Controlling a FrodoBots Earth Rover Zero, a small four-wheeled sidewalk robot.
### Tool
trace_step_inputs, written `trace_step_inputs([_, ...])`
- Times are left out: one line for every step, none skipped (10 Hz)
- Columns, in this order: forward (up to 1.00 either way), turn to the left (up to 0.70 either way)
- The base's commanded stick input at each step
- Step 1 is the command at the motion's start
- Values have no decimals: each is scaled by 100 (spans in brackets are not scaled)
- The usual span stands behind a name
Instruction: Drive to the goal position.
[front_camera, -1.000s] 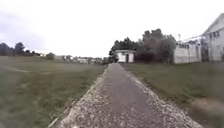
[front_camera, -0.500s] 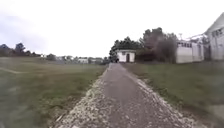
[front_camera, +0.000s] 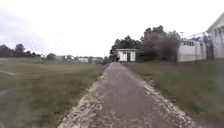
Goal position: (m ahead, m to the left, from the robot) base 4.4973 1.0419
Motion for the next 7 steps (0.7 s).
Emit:
trace_step_inputs([100,0])
trace_step_inputs([100,0])
trace_step_inputs([100,0])
trace_step_inputs([100,0])
trace_step_inputs([100,0])
trace_step_inputs([100,0])
trace_step_inputs([100,0])
